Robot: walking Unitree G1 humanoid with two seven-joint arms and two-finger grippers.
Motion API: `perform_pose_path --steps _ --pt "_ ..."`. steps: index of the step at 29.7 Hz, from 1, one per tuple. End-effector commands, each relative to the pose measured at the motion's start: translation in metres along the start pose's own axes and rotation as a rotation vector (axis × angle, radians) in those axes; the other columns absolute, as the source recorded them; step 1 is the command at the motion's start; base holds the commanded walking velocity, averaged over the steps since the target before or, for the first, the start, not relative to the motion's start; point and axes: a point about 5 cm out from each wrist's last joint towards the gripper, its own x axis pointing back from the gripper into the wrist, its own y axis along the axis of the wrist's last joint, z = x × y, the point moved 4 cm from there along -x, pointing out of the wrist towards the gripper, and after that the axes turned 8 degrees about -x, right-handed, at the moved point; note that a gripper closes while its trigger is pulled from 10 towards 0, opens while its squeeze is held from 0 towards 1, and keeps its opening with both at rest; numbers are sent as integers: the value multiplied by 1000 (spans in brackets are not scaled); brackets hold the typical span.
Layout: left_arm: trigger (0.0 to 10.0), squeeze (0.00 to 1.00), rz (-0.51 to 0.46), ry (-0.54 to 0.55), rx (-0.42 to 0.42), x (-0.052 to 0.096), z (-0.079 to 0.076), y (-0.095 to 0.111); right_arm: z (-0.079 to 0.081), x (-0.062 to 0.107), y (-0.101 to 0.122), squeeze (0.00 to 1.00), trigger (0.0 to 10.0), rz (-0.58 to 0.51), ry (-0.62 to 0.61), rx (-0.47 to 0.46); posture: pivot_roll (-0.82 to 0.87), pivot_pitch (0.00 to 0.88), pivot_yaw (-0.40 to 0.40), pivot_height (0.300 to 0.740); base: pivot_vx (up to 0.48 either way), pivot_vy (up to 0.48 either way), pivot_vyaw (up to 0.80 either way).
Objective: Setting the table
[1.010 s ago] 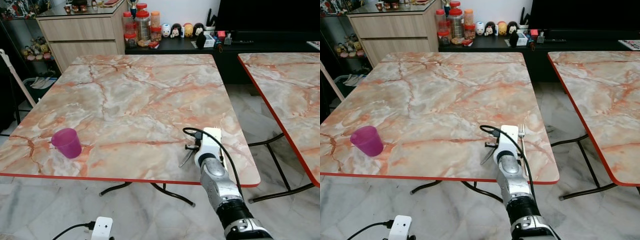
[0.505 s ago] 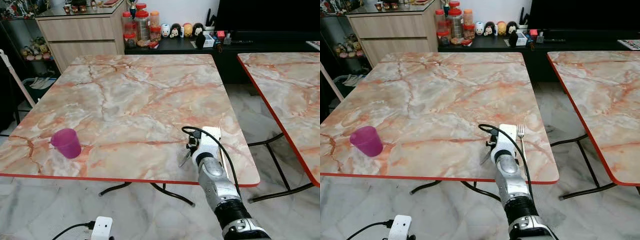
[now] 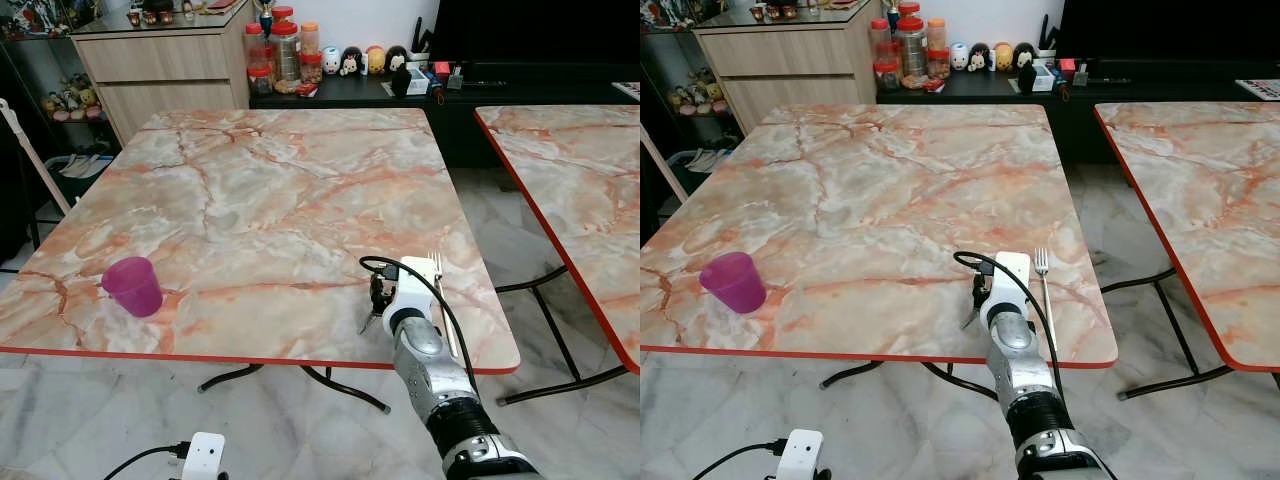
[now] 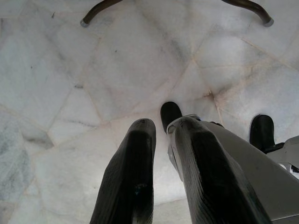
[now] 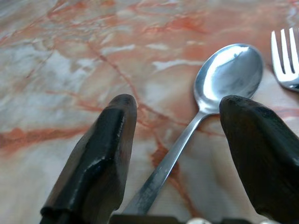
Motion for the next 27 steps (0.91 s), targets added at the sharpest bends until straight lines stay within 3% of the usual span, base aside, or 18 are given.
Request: perform_pose_path --steps 1,2,4,5,13,27 --pt "10000 0 15 3 19 1 2 -5 2 -2 4 1000 10000 -7 -2 4 38 23 20 740 0 0 0" --pt "10000 0 15 2 19 1 1 -6 1 -2 3 898 10000 6 -10 18 37 23 20 740 0 0 0" --pt "10000 0 16 1 19 1 1 -6 1 -2 1 898 10000 13 -17 24 37 23 20 740 0 0 0" --pt "10000 0 16 1 20 1 1 -6 0 -2 0 0 10000 20 -25 27 39 23 18 740 0 0 0" --pt "10000 0 20 -12 25 2 -2 -7 -15 -2 -5 0 10000 46 -110 54 36 25 18 740 0 0 0" --pt "10000 0 29 -41 35 2 -6 -8 -17 -4 -1 0 10000 43 -133 72 38 22 15 740 0 0 0"
